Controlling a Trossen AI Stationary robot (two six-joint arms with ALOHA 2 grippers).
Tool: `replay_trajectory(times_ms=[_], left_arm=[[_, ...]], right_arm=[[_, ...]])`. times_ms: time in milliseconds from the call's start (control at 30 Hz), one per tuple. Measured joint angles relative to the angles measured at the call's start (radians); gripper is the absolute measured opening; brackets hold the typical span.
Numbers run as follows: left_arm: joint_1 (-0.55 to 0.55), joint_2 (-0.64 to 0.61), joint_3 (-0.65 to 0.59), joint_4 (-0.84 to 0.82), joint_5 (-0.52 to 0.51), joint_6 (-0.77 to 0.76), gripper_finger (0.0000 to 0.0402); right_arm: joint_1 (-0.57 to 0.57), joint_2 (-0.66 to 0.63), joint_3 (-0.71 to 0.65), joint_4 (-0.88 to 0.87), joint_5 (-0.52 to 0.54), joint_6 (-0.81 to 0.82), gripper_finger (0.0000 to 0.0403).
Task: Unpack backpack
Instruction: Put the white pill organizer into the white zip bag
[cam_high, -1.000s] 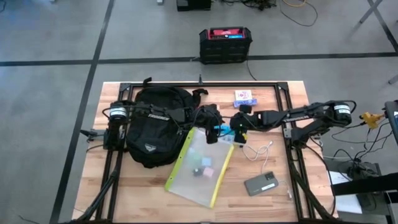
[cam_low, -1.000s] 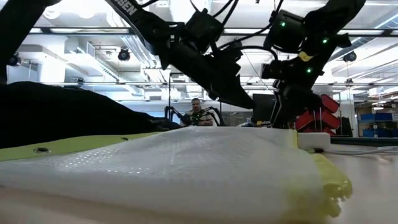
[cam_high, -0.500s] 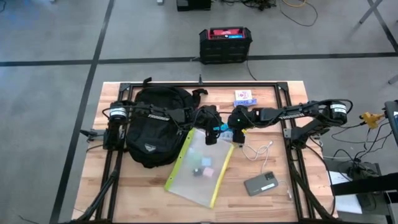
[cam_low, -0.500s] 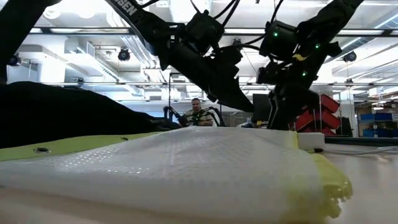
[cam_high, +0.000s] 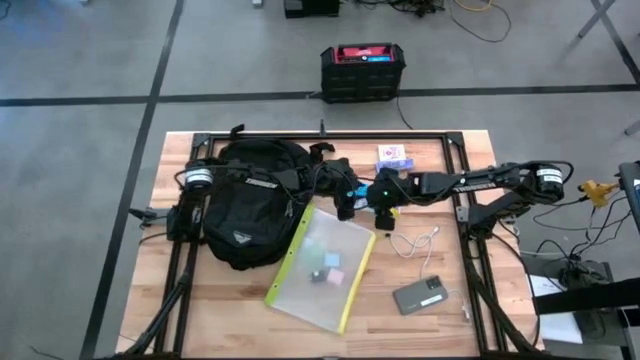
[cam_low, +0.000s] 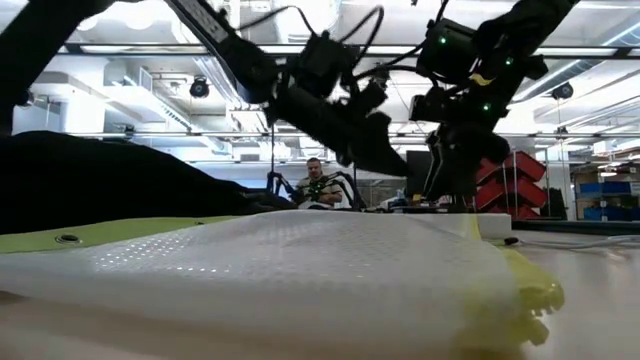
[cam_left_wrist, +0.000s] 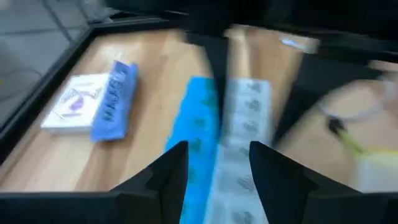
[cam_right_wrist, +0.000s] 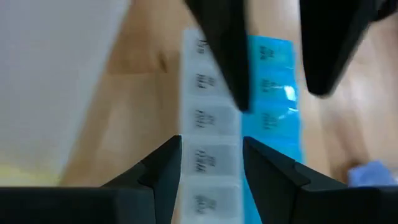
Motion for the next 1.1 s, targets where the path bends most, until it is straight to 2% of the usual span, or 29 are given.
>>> replay_trajectory(times_ms=[167,400,900,1100], left_arm=[[-0.001,0.086,0.0,0.042,0.029,-0.014,0.0155],[0.002,0.119,0.006,0.027,0.027,-0.03,0.0155],[0.003,0.121,0.002,-0.012,0.031,0.002,0.0155],[0.0,0.121,0.001,-0.014,0.062,-0.002,0.0155]], right_arm=[[0.041,0.043,-0.017,0.004,0.023,0.001,0.017],[0.062,0.099,-0.017,0.014,0.251,0.005,0.0179],[0.088,0.083,-0.017,0.022,0.357,-0.124,0.0115],[0.137,0.08,-0.015,0.037,0.497,-0.148,0.0093]])
